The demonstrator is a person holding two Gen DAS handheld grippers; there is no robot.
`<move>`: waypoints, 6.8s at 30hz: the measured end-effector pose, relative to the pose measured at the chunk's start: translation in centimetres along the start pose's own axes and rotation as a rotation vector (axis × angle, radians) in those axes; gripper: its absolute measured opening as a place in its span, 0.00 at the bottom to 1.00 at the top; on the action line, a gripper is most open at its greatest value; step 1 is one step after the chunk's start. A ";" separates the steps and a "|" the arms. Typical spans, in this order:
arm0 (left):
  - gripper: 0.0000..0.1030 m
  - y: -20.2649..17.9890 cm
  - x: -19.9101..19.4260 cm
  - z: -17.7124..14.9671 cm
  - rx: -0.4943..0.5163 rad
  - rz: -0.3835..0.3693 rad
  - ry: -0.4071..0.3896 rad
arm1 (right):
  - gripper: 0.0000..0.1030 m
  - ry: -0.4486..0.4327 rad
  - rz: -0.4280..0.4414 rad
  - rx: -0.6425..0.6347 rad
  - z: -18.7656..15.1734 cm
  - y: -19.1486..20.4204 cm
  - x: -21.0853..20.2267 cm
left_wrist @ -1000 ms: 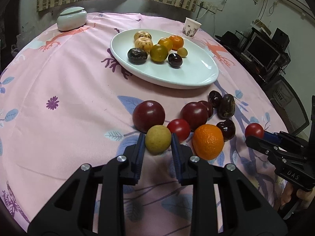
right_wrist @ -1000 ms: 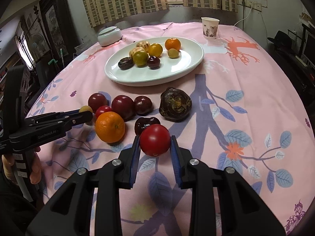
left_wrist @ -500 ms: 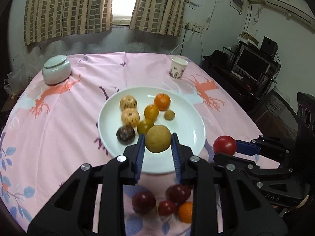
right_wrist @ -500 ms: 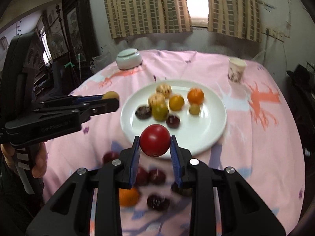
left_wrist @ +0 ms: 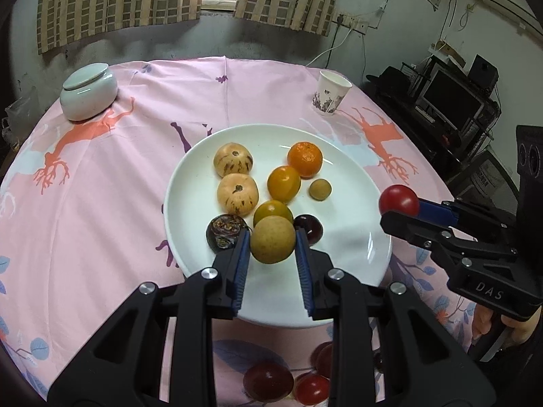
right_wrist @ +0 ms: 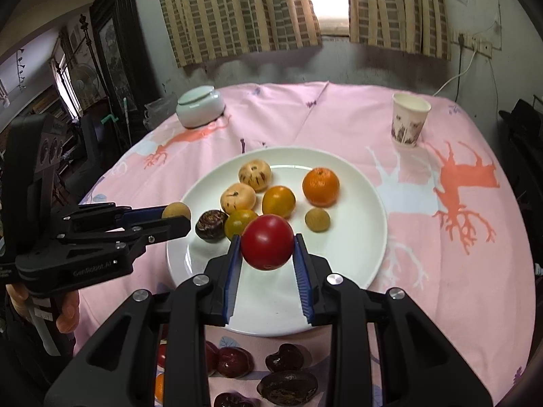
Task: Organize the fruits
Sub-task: 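Place the yellow-brown fruit on the plate with the left tool while the right tool places the tomato, then grasp a dark red plum with the left tool while the right tool grasps a large mangosteen, then place the plum on the plate with the left tool while the right tool places the mangosteen, then grasp the orange with the left tool while the right tool grasps a dark plum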
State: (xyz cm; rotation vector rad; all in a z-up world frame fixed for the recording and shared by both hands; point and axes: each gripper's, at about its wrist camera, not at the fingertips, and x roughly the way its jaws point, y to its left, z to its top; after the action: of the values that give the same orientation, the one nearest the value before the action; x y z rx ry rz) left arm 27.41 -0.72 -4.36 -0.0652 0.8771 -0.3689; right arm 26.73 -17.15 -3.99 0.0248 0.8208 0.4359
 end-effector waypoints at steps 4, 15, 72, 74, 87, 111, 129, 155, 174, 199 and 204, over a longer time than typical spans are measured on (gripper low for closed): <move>0.27 0.1 1.1 -0.2 -0.002 0.003 0.021 | 0.30 0.075 -0.008 0.027 -0.4 -0.9 2.7; 0.43 1.3 4.4 -0.6 -0.048 0.015 0.084 | 0.30 0.128 -0.082 0.046 -0.7 -1.6 5.3; 0.62 0.8 -1.5 -10.8 0.029 -0.048 0.073 | 0.47 0.029 0.009 0.050 -9.4 -1.2 -2.6; 0.59 0.9 -1.4 -10.7 0.019 -0.066 0.077 | 0.47 0.018 0.009 0.054 -9.4 -1.3 -2.9; 0.46 0.9 -0.9 -10.8 0.027 -0.040 0.089 | 0.47 0.008 0.010 0.062 -9.5 -1.5 -3.1; 0.38 -3.4 -5.1 -7.1 0.083 0.079 -0.075 | 0.47 -0.056 -0.022 -0.021 -6.9 3.3 -6.1; 0.38 -2.7 -0.5 0.0 0.026 0.147 -0.052 | 0.47 0.017 -0.070 -0.044 -1.1 2.6 -0.8; 0.77 -1.4 -1.8 -1.4 -0.017 0.100 -0.083 | 0.69 0.033 -0.105 -0.015 -4.0 1.0 -0.9; 0.87 -0.7 -4.6 -10.3 0.029 0.061 -0.055 | 0.55 0.145 -0.074 -0.025 -13.0 3.5 -3.0; 0.54 -7.4 -2.3 -14.0 0.146 0.053 0.030 | 0.35 0.045 -0.077 0.076 -16.1 1.6 -8.7; 0.35 -7.5 -2.7 -14.0 0.141 0.007 0.023 | 0.35 0.041 -0.073 0.076 -16.1 1.7 -9.0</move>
State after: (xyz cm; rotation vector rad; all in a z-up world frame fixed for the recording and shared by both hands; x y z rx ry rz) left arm 13.05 -5.49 -9.79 0.0724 0.8719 -0.4249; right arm 9.24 -21.40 -8.42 0.0559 0.8756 0.3374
